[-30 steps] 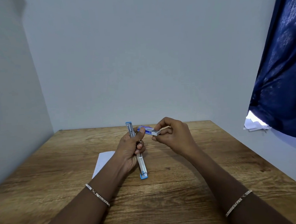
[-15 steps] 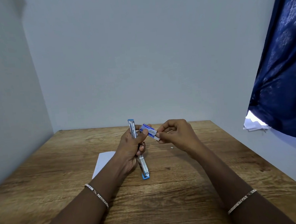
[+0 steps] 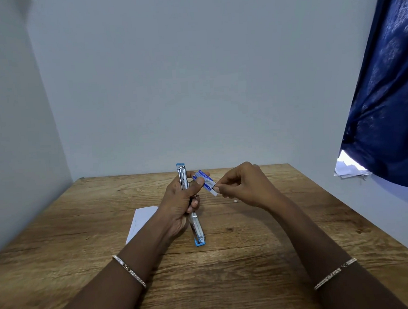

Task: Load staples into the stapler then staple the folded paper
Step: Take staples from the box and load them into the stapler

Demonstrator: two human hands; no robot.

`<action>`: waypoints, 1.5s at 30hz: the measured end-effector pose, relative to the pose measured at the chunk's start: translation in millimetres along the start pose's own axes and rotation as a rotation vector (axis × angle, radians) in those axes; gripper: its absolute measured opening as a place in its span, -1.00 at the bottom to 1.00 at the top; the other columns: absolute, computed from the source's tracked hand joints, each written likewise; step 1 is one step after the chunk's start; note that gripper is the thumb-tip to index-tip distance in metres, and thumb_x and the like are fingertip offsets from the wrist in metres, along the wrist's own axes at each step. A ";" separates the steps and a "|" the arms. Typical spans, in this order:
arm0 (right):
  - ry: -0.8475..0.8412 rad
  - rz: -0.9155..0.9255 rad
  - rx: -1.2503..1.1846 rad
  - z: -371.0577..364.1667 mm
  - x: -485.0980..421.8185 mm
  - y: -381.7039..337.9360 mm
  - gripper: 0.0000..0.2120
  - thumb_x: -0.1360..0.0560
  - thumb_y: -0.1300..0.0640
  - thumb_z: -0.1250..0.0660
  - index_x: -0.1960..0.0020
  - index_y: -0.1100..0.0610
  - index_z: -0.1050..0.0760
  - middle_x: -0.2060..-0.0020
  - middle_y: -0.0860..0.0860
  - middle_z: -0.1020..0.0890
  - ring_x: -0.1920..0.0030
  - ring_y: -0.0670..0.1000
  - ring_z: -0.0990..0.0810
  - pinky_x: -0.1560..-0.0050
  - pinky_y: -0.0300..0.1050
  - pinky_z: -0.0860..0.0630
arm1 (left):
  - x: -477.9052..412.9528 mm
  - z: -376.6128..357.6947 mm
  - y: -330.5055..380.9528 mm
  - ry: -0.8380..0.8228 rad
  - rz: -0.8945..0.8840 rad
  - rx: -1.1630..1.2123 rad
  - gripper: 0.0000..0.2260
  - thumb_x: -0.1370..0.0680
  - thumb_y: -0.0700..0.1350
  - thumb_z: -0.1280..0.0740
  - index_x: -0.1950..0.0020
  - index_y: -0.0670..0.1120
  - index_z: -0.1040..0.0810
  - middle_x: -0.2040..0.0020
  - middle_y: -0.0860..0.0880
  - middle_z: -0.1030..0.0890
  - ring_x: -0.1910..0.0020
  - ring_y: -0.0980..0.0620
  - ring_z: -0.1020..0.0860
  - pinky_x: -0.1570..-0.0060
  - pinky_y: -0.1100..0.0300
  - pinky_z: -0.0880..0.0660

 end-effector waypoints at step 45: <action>0.018 -0.274 -0.427 -6.4 -2.0 21.0 -0.88 -0.28 0.13 -0.62 0.25 0.14 -0.74 0.38 -0.01 -0.71 0.37 -0.17 -0.54 0.27 -0.17 -0.40 | 1.6 1.4 -3.2 0.056 0.024 0.024 -0.88 -0.56 -0.22 -0.42 0.01 -0.13 -0.48 0.21 -0.15 -0.66 0.65 0.13 -0.32 0.70 0.34 -0.21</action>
Point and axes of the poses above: each hand's wrist, its own x-axis away from the middle knuckle, its own z-axis out of the back of the hand, y = z × x, the point moved 4 cm from there along -x, towards the middle knuckle
